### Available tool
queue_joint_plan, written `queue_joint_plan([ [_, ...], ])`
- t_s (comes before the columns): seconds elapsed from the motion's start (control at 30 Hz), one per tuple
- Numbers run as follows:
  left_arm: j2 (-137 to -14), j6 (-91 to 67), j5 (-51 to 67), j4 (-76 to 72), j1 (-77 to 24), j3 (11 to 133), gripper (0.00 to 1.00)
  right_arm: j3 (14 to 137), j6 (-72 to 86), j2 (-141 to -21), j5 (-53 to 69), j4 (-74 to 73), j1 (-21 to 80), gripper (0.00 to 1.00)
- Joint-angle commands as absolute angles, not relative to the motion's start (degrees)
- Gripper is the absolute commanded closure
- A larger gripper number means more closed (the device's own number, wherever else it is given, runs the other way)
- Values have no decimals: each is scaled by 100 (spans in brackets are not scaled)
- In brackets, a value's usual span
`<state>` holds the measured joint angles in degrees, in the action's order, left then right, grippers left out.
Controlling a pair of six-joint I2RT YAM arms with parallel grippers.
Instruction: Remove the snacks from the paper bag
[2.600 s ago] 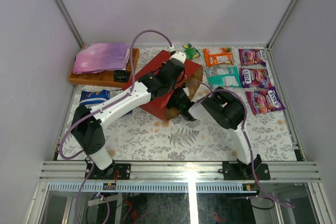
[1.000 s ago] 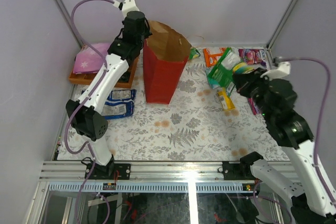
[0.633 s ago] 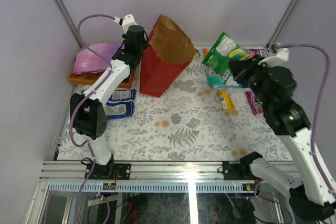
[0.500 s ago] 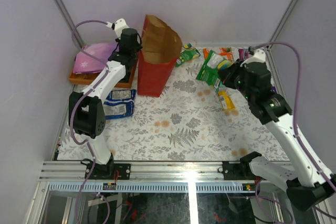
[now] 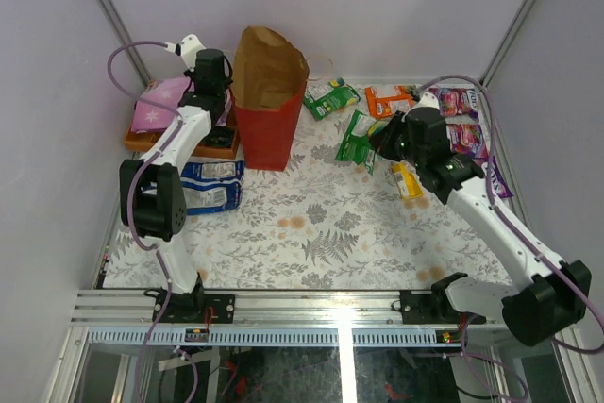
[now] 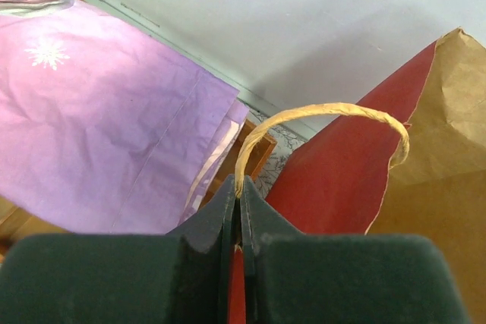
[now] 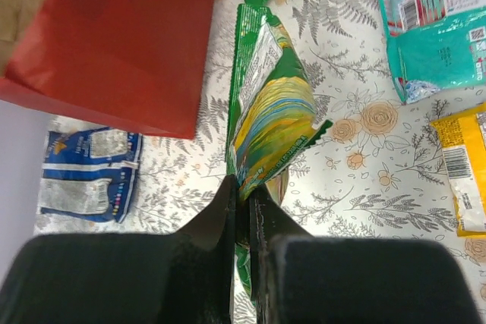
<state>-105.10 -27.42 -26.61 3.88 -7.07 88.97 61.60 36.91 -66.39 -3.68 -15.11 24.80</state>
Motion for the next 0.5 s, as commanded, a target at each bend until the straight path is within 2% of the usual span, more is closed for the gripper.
queue_joint_plan([
  [0.0, -10875, -2619, -2642, 149, -597, 9369, 100, 6124, 3656, -7089, -163, -553, 2459, 100],
  [0.03, -10895, -2582, -2491, 177, -575, 9419, 100, 6076, 3651, -7207, -172, -426, 2456, 100],
  [0.07, -10887, -2545, -2309, 195, -552, 9449, 90, 5991, 3675, -7306, -174, -254, 2436, 100],
  [0.1, -10843, -2489, -2112, 193, -525, 9433, 69, 5891, 3721, -7400, -153, -50, 2418, 100],
  [0.17, -10661, -2420, -1951, 128, -482, 9309, 7, 5688, 3827, -7625, -106, 343, 2348, 100],
  [0.2, -10558, -2366, -1903, 160, -456, 9270, 1, 5650, 3825, -7766, -62, 462, 2298, 100],
  [0.33, -10109, -2183, -1776, 628, -133, 9315, 0, 5615, 3906, -8215, 256, 774, 1924, 100],
  [0.47, -9609, -2756, -1564, 1351, 616, 9101, 0, 5650, 4026, -8428, 554, 921, 1767, 100],
])
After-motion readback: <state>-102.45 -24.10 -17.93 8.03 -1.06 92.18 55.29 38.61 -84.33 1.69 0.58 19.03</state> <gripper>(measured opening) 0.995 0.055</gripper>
